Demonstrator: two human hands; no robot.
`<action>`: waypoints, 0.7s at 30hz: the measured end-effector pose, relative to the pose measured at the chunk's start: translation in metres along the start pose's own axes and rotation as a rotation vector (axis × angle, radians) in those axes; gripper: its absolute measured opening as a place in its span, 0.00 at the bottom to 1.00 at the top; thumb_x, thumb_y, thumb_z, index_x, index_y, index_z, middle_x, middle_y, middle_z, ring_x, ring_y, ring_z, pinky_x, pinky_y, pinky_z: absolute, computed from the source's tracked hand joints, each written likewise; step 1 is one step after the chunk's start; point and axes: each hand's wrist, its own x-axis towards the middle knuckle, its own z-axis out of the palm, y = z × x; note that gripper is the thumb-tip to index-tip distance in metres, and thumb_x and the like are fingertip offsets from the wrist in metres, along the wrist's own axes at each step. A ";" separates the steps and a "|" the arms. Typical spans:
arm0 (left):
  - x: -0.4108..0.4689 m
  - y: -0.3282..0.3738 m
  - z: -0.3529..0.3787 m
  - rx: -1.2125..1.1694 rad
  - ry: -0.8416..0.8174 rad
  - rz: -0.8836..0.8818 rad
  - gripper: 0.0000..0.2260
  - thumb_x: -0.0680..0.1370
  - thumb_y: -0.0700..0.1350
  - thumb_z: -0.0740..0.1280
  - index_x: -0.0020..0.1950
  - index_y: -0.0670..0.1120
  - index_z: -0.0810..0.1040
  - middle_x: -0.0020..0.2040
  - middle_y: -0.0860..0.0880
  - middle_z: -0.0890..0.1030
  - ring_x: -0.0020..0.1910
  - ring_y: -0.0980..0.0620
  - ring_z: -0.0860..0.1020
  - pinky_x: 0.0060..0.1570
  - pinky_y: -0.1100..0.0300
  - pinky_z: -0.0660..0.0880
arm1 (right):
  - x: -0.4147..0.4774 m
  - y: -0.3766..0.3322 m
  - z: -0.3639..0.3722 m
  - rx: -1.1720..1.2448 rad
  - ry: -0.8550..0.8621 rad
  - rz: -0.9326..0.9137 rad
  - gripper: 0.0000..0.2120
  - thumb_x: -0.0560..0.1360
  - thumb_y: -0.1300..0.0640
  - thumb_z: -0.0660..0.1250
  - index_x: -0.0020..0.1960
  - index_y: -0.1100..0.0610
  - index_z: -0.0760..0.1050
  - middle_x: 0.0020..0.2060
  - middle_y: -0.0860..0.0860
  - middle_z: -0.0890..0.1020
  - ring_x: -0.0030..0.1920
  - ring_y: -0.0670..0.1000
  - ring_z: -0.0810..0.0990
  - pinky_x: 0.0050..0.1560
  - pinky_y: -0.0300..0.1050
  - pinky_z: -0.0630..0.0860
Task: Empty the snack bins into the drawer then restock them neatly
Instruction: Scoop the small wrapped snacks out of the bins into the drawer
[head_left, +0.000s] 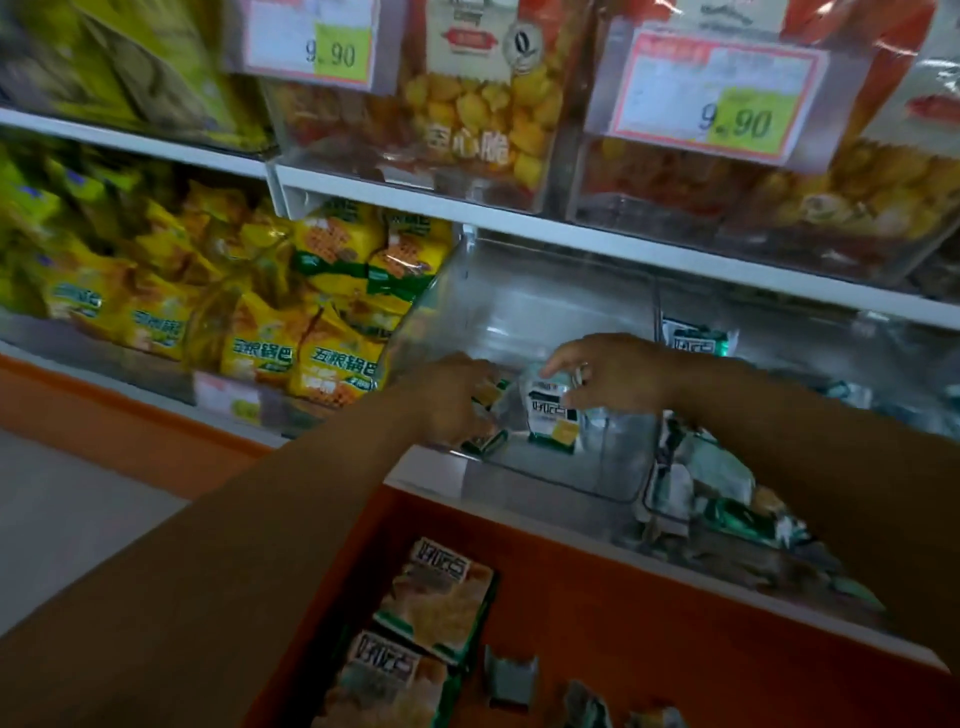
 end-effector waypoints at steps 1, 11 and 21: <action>0.010 -0.005 0.002 0.009 -0.043 -0.006 0.31 0.74 0.50 0.73 0.75 0.52 0.66 0.71 0.46 0.70 0.65 0.47 0.74 0.61 0.60 0.72 | 0.017 0.005 -0.001 -0.057 -0.037 0.015 0.24 0.76 0.52 0.69 0.71 0.48 0.68 0.72 0.55 0.65 0.70 0.56 0.67 0.67 0.46 0.66; 0.047 -0.031 0.028 -0.008 -0.171 -0.034 0.49 0.68 0.56 0.78 0.80 0.52 0.51 0.79 0.50 0.57 0.72 0.46 0.68 0.66 0.54 0.70 | 0.102 0.037 0.025 -0.085 -0.338 0.188 0.60 0.62 0.48 0.81 0.78 0.44 0.41 0.79 0.50 0.49 0.78 0.55 0.51 0.75 0.53 0.58; 0.049 -0.034 0.033 -0.171 -0.123 -0.177 0.43 0.67 0.53 0.79 0.76 0.51 0.61 0.75 0.49 0.64 0.68 0.44 0.71 0.63 0.53 0.74 | 0.085 0.009 0.034 -0.159 -0.283 0.167 0.44 0.66 0.44 0.77 0.74 0.55 0.60 0.71 0.51 0.67 0.67 0.53 0.70 0.66 0.50 0.72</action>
